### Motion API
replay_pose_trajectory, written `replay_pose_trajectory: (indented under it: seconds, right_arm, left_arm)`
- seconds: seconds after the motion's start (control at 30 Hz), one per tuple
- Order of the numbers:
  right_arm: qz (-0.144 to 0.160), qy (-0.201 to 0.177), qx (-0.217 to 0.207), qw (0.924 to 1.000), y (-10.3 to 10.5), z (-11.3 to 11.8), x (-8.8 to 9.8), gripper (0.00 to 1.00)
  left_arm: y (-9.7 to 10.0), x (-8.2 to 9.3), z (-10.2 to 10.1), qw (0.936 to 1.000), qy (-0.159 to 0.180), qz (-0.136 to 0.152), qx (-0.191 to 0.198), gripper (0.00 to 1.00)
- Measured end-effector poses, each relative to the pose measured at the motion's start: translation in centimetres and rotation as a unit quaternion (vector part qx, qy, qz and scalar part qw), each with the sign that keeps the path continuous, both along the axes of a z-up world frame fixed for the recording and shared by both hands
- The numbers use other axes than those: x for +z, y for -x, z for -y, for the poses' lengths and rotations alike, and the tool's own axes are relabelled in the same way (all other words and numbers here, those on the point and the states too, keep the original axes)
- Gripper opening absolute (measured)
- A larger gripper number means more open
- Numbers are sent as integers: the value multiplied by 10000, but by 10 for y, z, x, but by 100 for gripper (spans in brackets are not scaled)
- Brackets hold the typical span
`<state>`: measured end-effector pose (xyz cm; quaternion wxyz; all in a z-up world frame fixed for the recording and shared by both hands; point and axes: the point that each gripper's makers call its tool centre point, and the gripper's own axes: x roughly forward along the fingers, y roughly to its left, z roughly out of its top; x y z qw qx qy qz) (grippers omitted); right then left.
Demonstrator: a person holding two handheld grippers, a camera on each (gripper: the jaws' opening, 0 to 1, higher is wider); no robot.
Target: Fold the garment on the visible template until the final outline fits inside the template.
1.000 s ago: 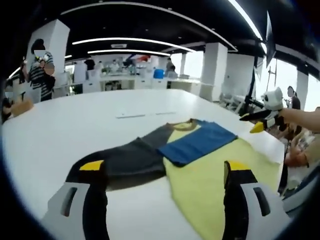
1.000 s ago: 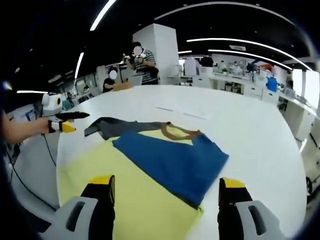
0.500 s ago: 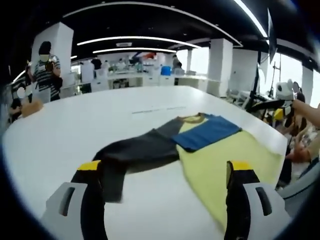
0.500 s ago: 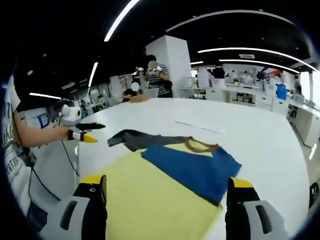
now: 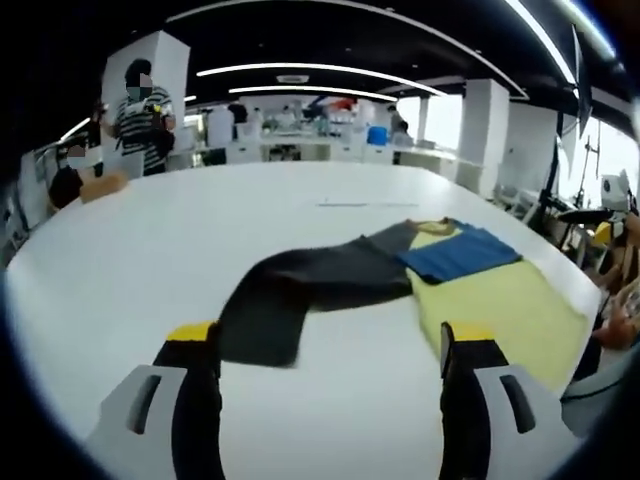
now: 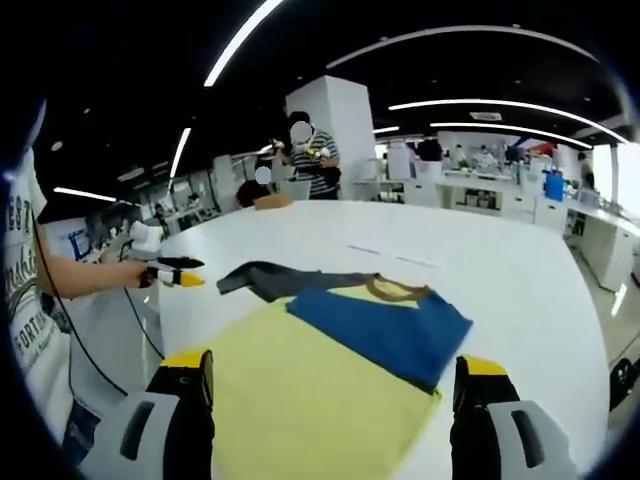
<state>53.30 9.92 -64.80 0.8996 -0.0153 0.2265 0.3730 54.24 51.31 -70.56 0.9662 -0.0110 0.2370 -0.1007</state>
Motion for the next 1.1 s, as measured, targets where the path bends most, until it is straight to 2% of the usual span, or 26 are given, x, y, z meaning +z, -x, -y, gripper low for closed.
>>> replay_pose_trajectory:
  seconds: [0.23, 0.43, 0.57, 0.7, 1.03, 1.1]
  right_arm:
    - [-16, 45, -122, 9999, 5, 7, -2, 99]
    - [13, 81, -126, 9999, 6, 8, 0, 99]
    - [-4, 113, -165, 9998, 7, 8, -1, 99]
    - [-18, 106, -237, 9997, 6, 11, -2, 98]
    - [-98, 165, -367, 9991, 5, 16, -9, 96]
    - [-93, 171, -384, 9991, 5, 16, -8, 95]
  left_arm:
    - [-1, -16, -26, 9987, 5, -193, 466, 77]
    - [-9, -24, -41, 9973, -88, -276, 676, 69]
    - [-16, -29, -49, 9963, -19, -292, 811, 62]
    - [-18, -38, -58, 9945, -148, -421, 946, 53]
    - [-24, -57, -80, 9902, -156, -560, 1270, 34]
    - [-25, -60, -81, 9902, -207, -613, 1240, 26]
